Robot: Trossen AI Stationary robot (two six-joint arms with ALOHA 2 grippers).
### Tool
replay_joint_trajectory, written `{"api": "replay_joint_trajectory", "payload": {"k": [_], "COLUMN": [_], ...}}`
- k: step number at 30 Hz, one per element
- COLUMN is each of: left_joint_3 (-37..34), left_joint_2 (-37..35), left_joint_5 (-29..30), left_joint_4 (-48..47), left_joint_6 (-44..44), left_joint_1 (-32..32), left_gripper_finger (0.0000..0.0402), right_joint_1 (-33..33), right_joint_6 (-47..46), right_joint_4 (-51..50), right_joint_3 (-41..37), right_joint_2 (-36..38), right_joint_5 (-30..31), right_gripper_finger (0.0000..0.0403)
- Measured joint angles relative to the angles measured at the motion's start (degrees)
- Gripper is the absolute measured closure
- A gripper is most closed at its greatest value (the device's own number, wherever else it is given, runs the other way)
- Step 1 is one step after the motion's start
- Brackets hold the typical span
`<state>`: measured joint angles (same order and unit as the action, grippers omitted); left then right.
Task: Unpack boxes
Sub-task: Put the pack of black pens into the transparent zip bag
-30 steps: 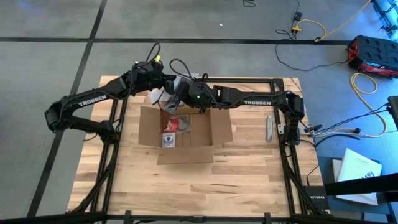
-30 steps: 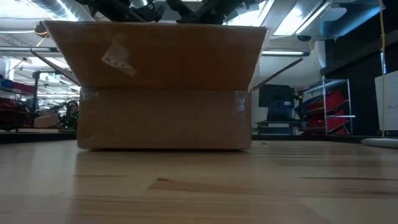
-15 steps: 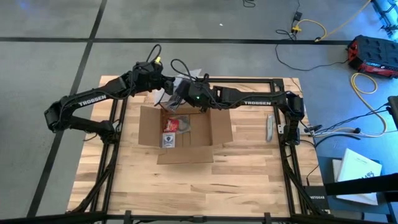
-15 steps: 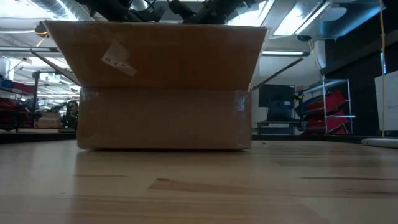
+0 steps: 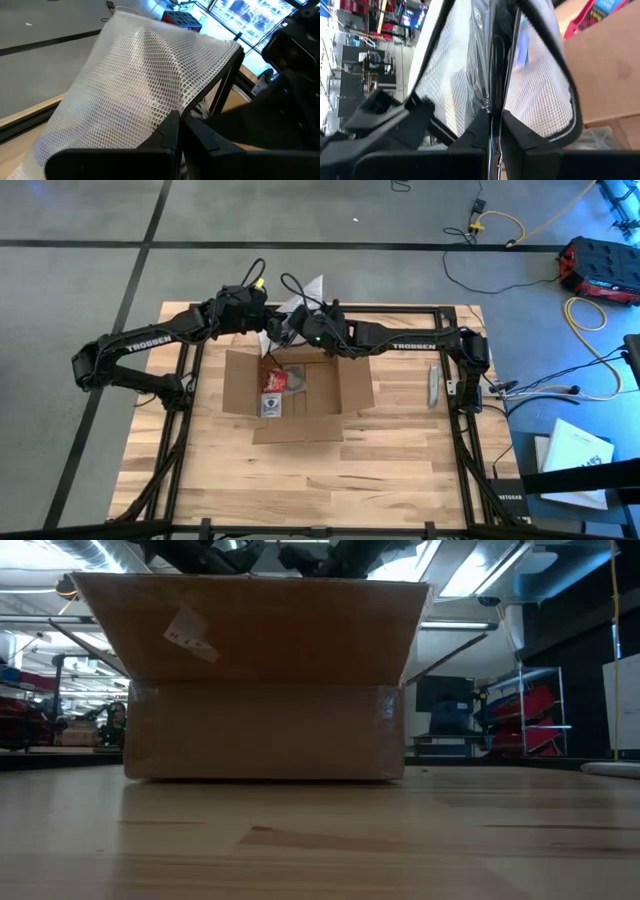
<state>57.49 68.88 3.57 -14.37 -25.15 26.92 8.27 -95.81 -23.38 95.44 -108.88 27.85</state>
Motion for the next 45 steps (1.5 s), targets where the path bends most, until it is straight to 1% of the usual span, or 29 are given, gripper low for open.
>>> {"api": "replay_joint_trajectory", "payload": {"k": [5,10,14,19,24,28,35,40,45], "left_joint_3": [0.0,0.0,0.0,0.0,0.0,0.0,0.0,0.0,0.0], "left_joint_2": [0.0,0.0,0.0,0.0,0.0,0.0,0.0,0.0,0.0], "left_joint_5": [0.0,0.0,-0.1,-0.2,-0.2,-0.2,-0.2,-0.3,-0.4], "left_joint_4": [0.0,0.0,0.0,-0.1,-0.1,-0.1,0.0,0.1,0.2], "left_joint_6": [-0.1,-0.2,-0.2,0.3,0.3,0.6,1.1,-1.2,-1.6], "left_joint_1": [-0.2,-0.2,-0.2,-0.2,-0.2,-0.2,-0.2,-0.2,-0.2], "left_gripper_finger": [0.0402,0.0402,0.0402,0.0402,0.0402,0.0402,0.0402,0.0402,0.0402], "right_joint_1": [0.0,0.0,0.0,0.0,0.0,0.0,0.0,0.0,0.0], "right_joint_6": [1.6,7.0,10.0,11.2,18.2,19.6,24.6,24.9,24.7], "right_joint_4": [-0.1,-1.0,-0.9,-0.9,-0.9,-1.2,-2.7,-5.0,-4.6], "right_joint_3": [0.0,0.0,0.0,0.0,0.0,0.0,0.0,0.0,0.0], "right_joint_2": [0.0,0.0,0.0,0.0,0.0,0.0,0.0,-0.1,-0.1], "right_joint_5": [4.5,7.1,7.1,6.1,3.8,3.5,6.2,8.7,10.2], "right_gripper_finger": [0.0396,0.0395,0.0395,0.0395,0.0398,0.0399,0.0401,0.0402,0.0402]}}
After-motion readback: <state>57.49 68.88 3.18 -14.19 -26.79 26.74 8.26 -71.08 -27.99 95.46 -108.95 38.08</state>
